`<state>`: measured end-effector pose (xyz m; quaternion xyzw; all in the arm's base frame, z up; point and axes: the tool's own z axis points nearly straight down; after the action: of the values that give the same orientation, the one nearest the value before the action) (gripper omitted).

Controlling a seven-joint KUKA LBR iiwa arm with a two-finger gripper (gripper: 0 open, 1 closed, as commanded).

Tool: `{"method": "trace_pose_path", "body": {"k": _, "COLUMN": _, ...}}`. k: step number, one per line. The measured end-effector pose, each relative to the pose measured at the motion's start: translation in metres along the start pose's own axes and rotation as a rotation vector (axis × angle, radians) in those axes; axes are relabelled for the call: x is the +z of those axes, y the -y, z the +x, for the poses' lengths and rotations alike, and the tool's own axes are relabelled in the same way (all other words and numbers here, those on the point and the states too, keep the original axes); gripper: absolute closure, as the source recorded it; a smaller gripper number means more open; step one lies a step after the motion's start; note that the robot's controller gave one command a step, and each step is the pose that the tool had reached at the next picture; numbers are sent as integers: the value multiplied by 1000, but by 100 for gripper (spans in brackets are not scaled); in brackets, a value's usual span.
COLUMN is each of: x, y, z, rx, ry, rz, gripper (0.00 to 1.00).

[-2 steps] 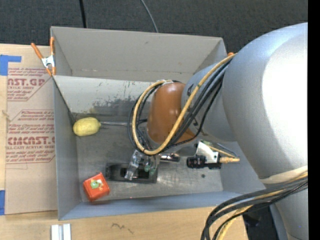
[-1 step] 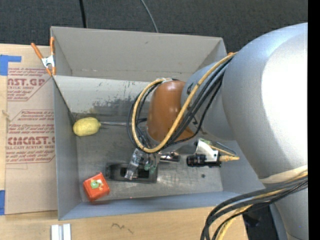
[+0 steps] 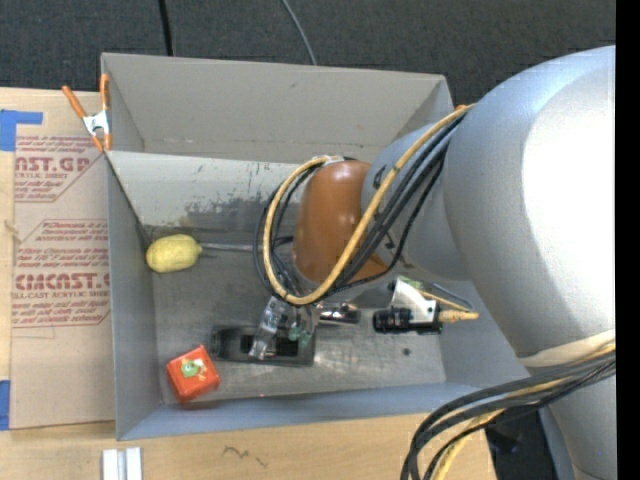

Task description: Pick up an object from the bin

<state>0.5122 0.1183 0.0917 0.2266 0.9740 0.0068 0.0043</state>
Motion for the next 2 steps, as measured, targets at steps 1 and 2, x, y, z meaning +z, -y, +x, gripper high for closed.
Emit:
{"method": "trace_pose_path", "body": {"k": 1, "x": 0, "y": 1, "z": 1, "rx": 1, "ry": 5, "rz": -3, "gripper": 100}}
{"method": "trace_pose_path", "body": {"k": 2, "x": 0, "y": 0, "z": 1, "rx": 1, "ry": 3, "rz": -2, "gripper": 100}}
